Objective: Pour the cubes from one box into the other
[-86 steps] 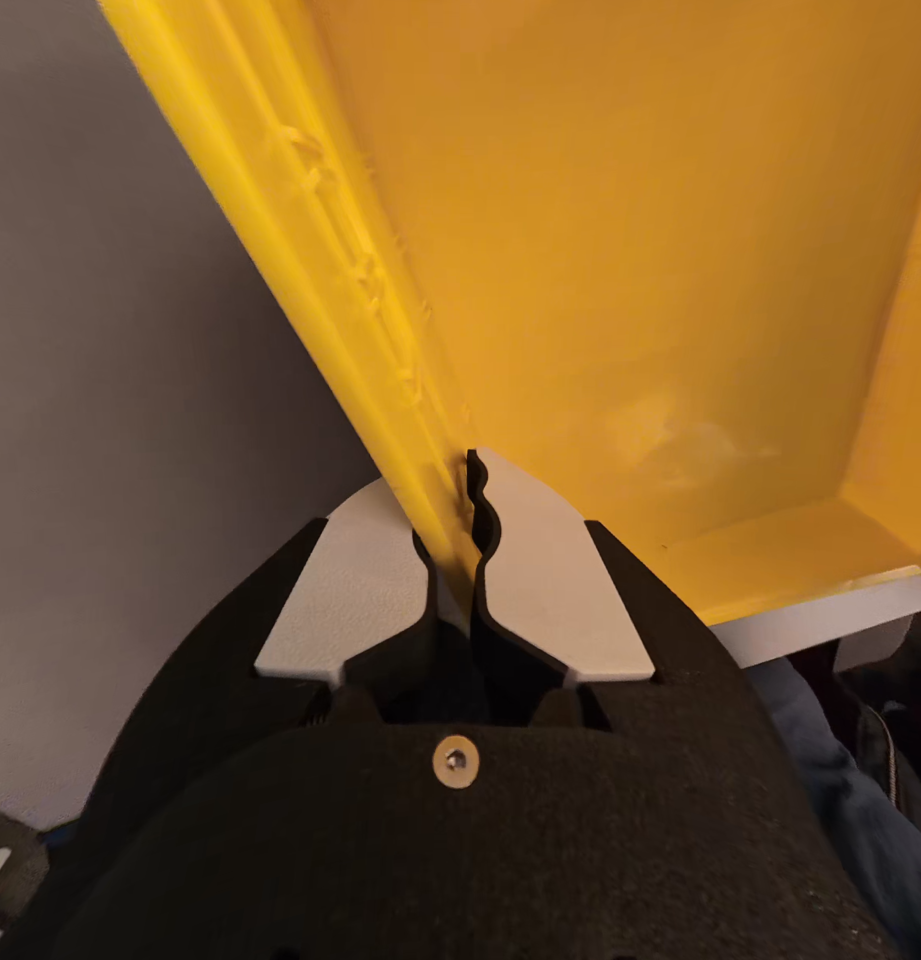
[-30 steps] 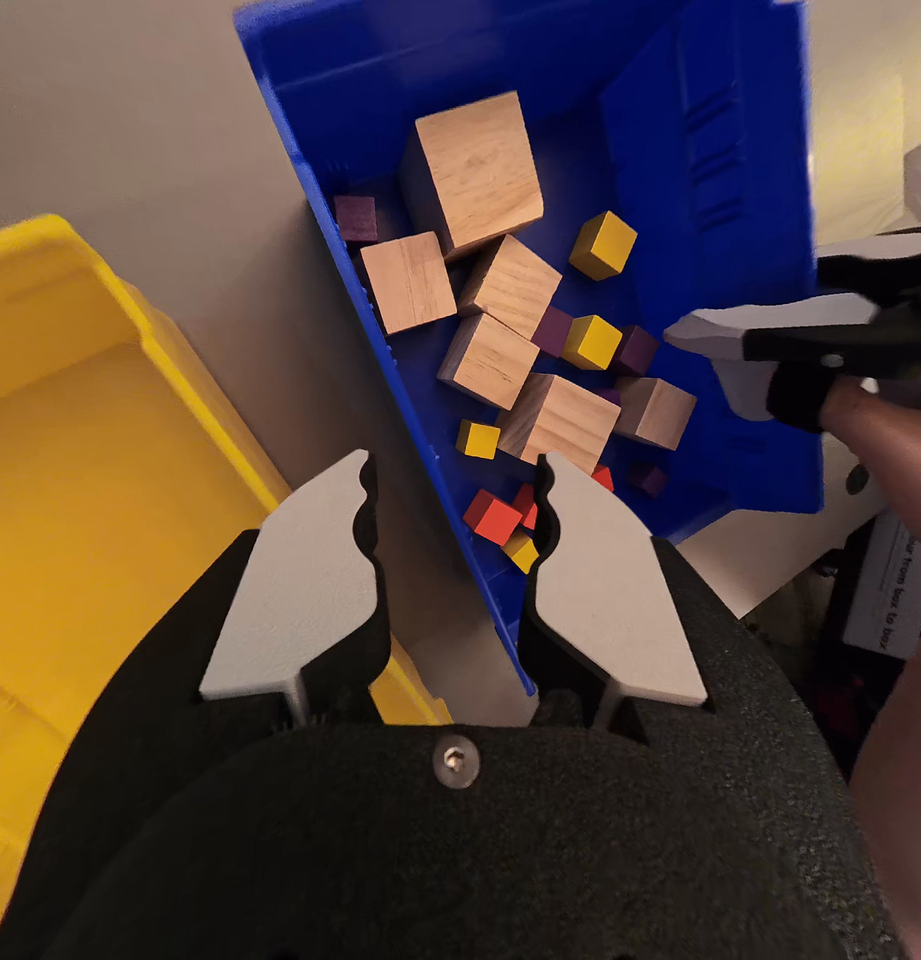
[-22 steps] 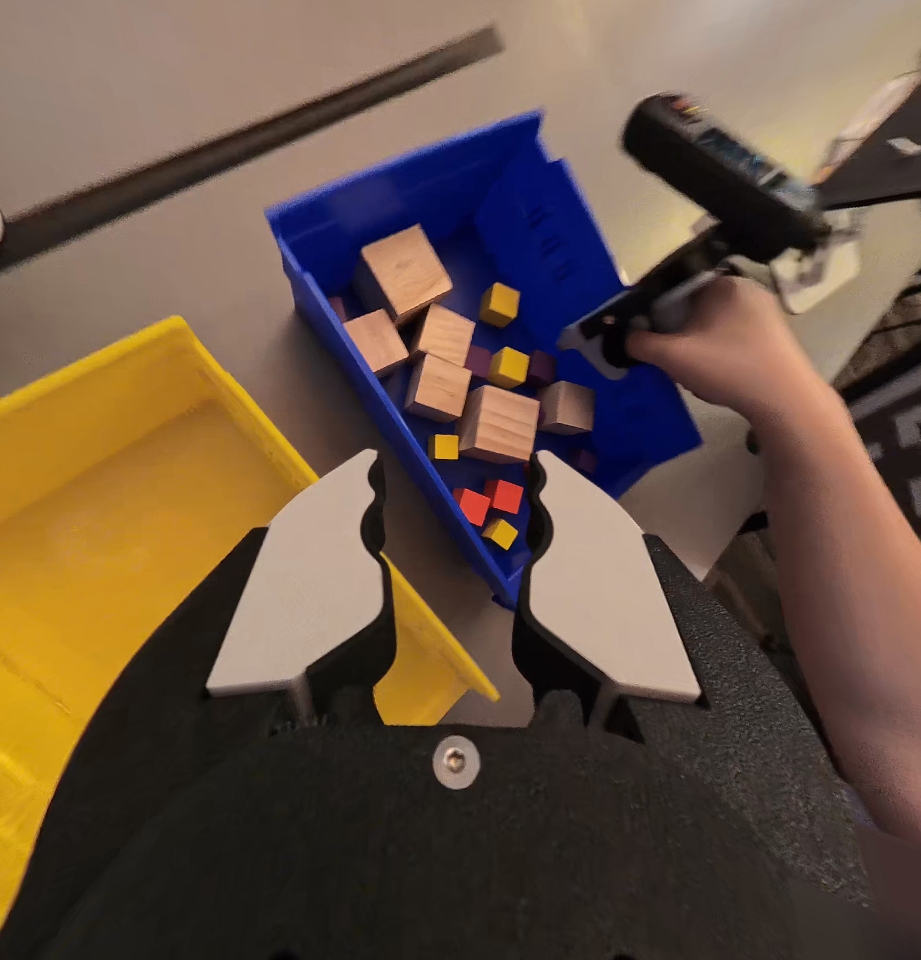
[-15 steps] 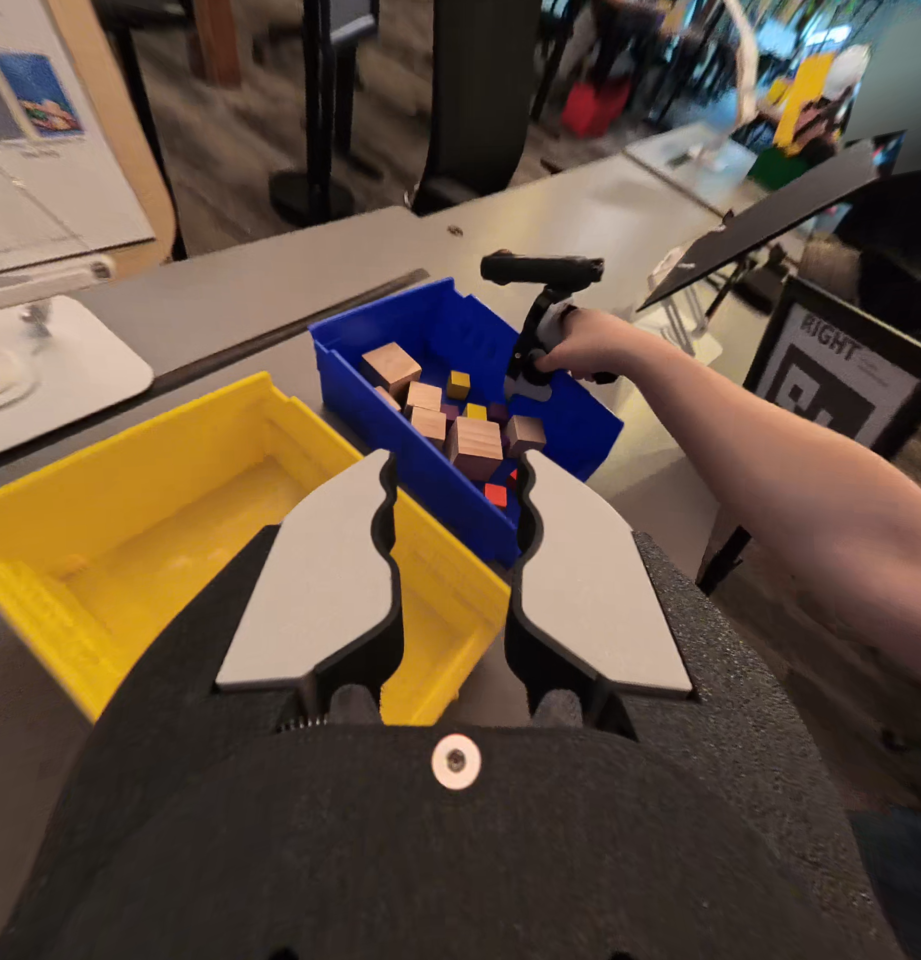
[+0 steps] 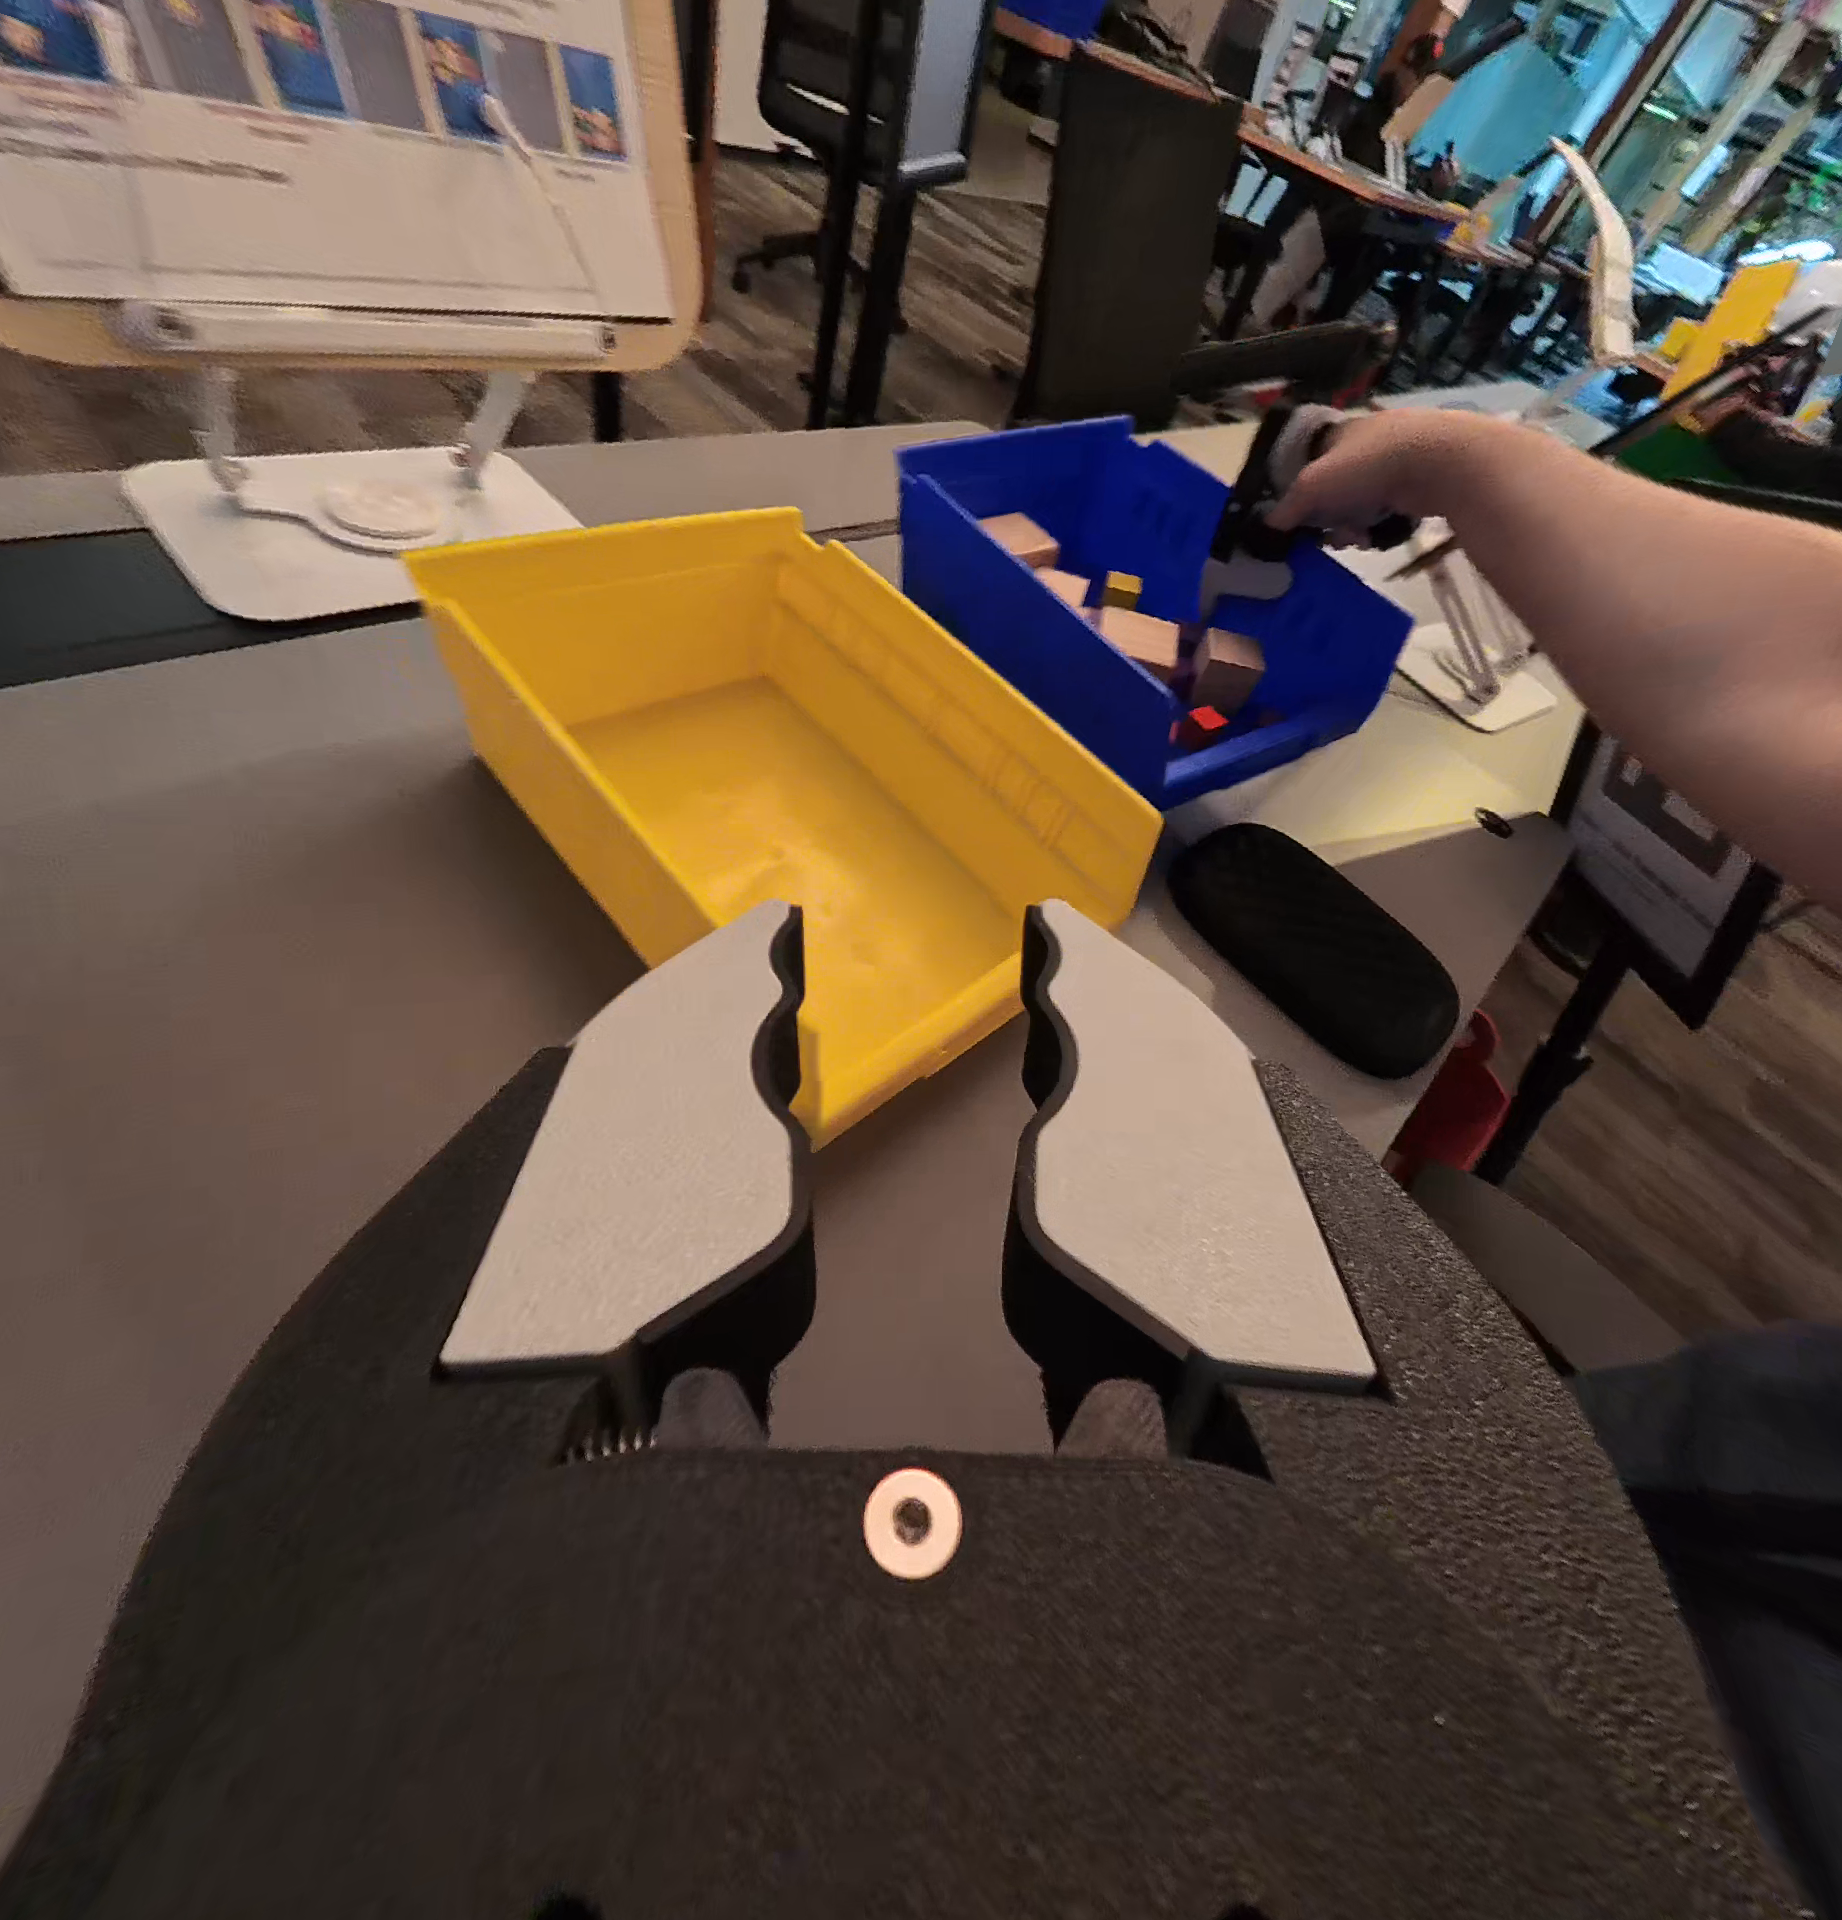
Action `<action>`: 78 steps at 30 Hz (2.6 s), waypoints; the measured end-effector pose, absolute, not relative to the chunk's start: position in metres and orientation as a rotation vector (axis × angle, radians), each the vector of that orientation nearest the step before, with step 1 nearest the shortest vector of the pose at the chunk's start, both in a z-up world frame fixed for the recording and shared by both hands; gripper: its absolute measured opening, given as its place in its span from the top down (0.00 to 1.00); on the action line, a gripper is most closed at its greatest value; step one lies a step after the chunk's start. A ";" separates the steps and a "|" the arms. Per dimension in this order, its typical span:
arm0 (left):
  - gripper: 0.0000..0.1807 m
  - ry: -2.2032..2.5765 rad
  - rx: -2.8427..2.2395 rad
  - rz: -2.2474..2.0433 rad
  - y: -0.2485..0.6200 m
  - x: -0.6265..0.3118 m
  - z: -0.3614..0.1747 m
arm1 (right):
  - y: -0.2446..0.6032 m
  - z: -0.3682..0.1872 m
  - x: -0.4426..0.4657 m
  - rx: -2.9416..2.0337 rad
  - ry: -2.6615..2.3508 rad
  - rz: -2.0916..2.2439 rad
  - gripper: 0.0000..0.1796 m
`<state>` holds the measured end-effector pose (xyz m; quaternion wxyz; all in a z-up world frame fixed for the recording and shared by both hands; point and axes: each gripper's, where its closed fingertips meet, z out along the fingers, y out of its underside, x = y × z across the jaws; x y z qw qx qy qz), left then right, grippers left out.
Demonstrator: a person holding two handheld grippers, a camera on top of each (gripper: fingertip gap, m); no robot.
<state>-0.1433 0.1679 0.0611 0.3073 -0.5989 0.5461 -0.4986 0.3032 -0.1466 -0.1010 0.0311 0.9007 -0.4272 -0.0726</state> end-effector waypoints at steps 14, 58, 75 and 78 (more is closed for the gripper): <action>0.78 1.127 -1.684 -1.319 0.232 -0.237 0.044 | -0.067 0.027 0.271 2.938 -1.197 -0.141 0.96; 0.73 0.907 -1.892 -0.773 0.401 -0.225 0.011 | 0.373 -0.105 -0.024 3.294 -0.566 -0.276 0.91; 0.75 1.206 -2.384 -0.414 0.471 -0.190 -0.079 | 0.145 -0.020 0.182 3.416 -1.091 0.319 0.59; 0.87 1.300 -2.499 -0.454 0.457 -0.187 -0.099 | 0.126 -0.064 0.171 3.292 -1.099 0.139 0.59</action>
